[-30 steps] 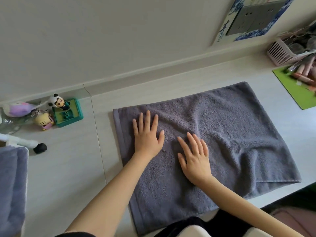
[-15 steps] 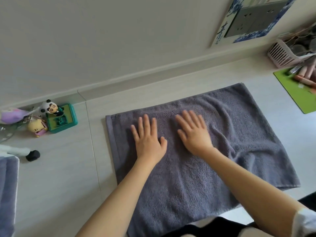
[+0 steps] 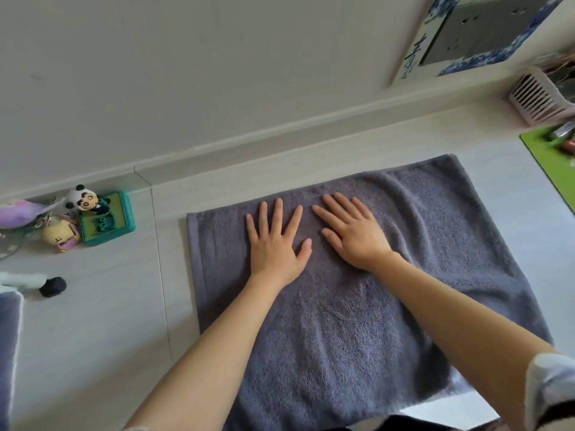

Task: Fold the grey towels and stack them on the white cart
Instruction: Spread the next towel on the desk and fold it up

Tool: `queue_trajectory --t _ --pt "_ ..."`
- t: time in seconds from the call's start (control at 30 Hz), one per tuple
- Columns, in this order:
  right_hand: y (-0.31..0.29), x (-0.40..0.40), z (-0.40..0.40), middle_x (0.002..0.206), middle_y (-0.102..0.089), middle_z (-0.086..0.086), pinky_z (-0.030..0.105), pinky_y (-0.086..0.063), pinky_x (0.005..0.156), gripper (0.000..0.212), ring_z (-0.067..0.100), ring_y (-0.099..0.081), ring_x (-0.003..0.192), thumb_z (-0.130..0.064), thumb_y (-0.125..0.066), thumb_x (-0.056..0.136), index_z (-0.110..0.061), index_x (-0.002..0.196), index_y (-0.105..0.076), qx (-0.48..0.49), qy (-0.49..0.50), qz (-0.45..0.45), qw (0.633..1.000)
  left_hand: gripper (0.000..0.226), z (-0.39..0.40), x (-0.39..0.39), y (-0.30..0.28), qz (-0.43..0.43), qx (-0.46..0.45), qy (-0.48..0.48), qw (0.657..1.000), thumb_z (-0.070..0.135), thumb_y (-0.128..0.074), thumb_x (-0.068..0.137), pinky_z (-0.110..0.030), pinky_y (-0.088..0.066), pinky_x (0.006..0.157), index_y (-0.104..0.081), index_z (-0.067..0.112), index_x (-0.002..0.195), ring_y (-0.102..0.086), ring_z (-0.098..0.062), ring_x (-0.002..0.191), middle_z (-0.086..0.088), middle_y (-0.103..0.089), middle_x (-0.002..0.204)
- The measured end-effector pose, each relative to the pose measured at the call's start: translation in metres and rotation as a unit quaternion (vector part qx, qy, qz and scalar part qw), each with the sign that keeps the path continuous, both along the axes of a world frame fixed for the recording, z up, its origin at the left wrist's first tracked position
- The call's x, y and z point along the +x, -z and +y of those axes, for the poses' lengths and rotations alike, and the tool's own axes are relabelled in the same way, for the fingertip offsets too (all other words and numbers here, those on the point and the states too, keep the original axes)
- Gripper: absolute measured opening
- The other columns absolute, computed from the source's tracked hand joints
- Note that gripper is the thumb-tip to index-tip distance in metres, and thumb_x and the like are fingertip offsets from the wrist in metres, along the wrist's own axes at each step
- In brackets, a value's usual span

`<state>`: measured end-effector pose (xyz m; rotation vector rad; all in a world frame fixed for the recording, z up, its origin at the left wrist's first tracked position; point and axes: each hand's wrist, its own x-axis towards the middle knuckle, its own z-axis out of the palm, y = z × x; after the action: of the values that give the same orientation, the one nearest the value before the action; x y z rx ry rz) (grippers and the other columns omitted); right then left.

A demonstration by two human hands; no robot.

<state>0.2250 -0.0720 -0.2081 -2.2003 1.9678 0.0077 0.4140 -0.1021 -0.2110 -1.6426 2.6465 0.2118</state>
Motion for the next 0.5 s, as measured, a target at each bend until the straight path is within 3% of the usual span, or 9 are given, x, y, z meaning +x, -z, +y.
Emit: queue_trajectory --t 0.1,0.2,0.3,0.4,0.5 --pt "0.001 -0.045 0.008 0.157 -0.016 -0.003 0.037 -0.001 0.118 0.056 0.018 -0.009 0.146 -0.052 -0.017 0.094 -0.035 0.148 -0.021 0.011 0.188 0.002 0.982 0.071 0.001 0.008 0.002 -0.040 0.024 -0.002 0.999 0.063 -0.014 0.086 -0.059 0.006 0.113 -0.006 0.033 0.150 0.002 -0.034 0.145 -0.007 -0.003 0.159" --pt "-0.009 -0.072 0.016 0.159 -0.009 0.002 0.041 0.002 0.118 0.055 0.020 0.000 0.146 -0.046 -0.016 0.098 -0.029 0.150 -0.014 0.032 0.277 0.021 0.960 0.071 -0.002 0.003 -0.004 -0.054 0.043 -0.023 0.997 0.059 -0.013 0.087 -0.058 0.006 0.114 -0.001 0.031 0.151 0.007 -0.032 0.145 -0.007 0.003 0.160" --pt "-0.017 -0.036 0.037 0.156 -0.019 0.007 0.043 -0.003 0.118 0.055 0.025 -0.010 0.146 -0.041 -0.022 0.098 -0.019 0.148 -0.027 -0.013 0.185 0.004 0.983 0.067 0.010 -0.024 -0.017 -0.013 0.068 -0.059 0.996 0.043 -0.028 0.093 -0.055 0.010 0.114 -0.004 0.023 0.151 0.011 -0.030 0.145 -0.009 0.007 0.159" --pt "-0.009 -0.004 0.079 0.148 -0.039 0.006 0.043 -0.015 0.114 0.051 0.025 -0.030 0.140 -0.040 -0.030 0.096 -0.020 0.141 -0.044 -0.021 0.047 -0.027 0.998 0.065 0.052 -0.054 -0.019 0.055 0.039 0.012 0.998 0.039 -0.033 0.088 -0.053 -0.001 0.115 -0.025 0.016 0.148 -0.013 -0.030 0.145 -0.012 -0.018 0.157" --pt "-0.002 -0.038 0.098 0.149 -0.037 0.003 0.041 -0.015 0.115 0.053 0.025 -0.029 0.140 -0.046 -0.031 0.094 -0.026 0.142 -0.040 -0.009 0.111 -0.024 0.994 0.064 0.075 -0.048 -0.005 0.003 0.036 0.039 0.999 0.048 -0.033 0.088 -0.056 -0.010 0.111 -0.032 0.022 0.146 -0.026 -0.031 0.142 -0.009 -0.028 0.154"
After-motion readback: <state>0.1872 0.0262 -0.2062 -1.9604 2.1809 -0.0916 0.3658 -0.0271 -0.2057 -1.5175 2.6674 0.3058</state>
